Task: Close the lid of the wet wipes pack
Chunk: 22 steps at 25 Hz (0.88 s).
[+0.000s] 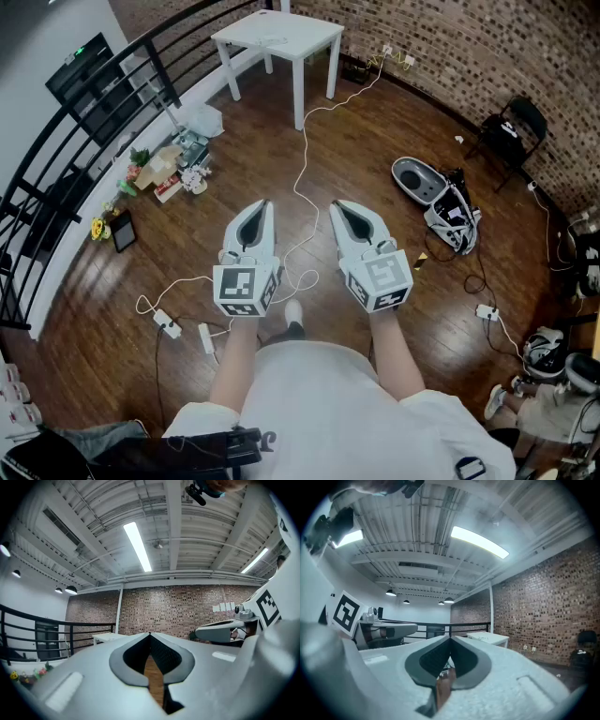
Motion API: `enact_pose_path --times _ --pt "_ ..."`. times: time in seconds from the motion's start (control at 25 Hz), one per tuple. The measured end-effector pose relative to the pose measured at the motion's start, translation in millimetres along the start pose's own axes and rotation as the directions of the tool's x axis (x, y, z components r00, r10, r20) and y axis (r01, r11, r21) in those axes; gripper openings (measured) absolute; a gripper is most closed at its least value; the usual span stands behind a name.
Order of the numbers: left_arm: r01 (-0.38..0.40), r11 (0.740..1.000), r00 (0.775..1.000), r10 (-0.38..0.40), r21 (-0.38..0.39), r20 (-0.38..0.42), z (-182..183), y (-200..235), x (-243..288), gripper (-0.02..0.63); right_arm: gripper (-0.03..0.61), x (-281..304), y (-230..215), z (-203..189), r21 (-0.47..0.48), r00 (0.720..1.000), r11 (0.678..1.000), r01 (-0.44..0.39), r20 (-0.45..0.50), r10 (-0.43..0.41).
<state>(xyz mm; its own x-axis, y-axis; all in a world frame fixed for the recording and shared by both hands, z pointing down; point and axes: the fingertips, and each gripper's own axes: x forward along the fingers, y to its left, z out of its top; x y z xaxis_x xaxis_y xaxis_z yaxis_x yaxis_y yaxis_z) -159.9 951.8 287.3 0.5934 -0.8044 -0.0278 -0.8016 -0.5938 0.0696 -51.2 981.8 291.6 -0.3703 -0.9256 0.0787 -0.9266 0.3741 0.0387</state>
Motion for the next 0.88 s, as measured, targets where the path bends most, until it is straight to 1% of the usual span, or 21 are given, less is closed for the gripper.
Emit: enact_pose_path --times 0.12,0.24,0.32,0.44,0.52,0.64,0.8,0.88 --pt "0.025 1.000 1.000 -0.026 0.013 0.008 4.2 31.5 31.5 0.015 -0.011 46.1 -12.4 10.9 -0.010 0.999 0.999 0.035 0.020 -0.035" --pt "0.019 0.999 1.000 -0.019 0.027 -0.002 0.7 62.6 55.4 0.015 -0.011 84.5 -15.3 10.0 -0.022 0.999 0.999 0.045 0.025 -0.045" --pt "0.018 0.999 1.000 -0.018 0.032 -0.022 -2.3 78.8 74.7 0.015 -0.011 108.0 -17.5 4.5 -0.032 0.999 0.999 0.040 0.008 -0.040" --pt "0.045 0.999 0.998 -0.045 0.004 -0.045 -9.4 90.2 109.0 0.015 -0.011 139.0 -32.0 -4.6 -0.023 0.999 0.999 0.031 -0.027 -0.031" --pt "0.047 0.999 0.998 -0.047 0.001 -0.048 -13.0 98.6 133.4 0.015 -0.011 160.9 -47.4 -9.4 -0.019 0.999 0.999 0.027 -0.037 -0.027" --pt "0.030 0.999 0.998 -0.031 -0.010 -0.056 -20.3 116.0 177.5 0.015 -0.011 199.6 -79.3 -12.2 -0.014 0.999 1.000 0.023 -0.037 -0.024" --pt "0.008 1.000 0.998 -0.008 -0.001 -0.056 -30.0 140.1 243.8 0.015 -0.011 258.5 -124.2 -11.7 -0.015 1.000 1.000 -0.003 -0.018 0.003" --pt "-0.014 1.000 0.999 0.014 0.001 -0.050 -25.2 153.7 283.8 0.015 -0.011 292.1 -150.8 -5.7 -0.025 1.000 0.999 -0.020 0.000 0.020"
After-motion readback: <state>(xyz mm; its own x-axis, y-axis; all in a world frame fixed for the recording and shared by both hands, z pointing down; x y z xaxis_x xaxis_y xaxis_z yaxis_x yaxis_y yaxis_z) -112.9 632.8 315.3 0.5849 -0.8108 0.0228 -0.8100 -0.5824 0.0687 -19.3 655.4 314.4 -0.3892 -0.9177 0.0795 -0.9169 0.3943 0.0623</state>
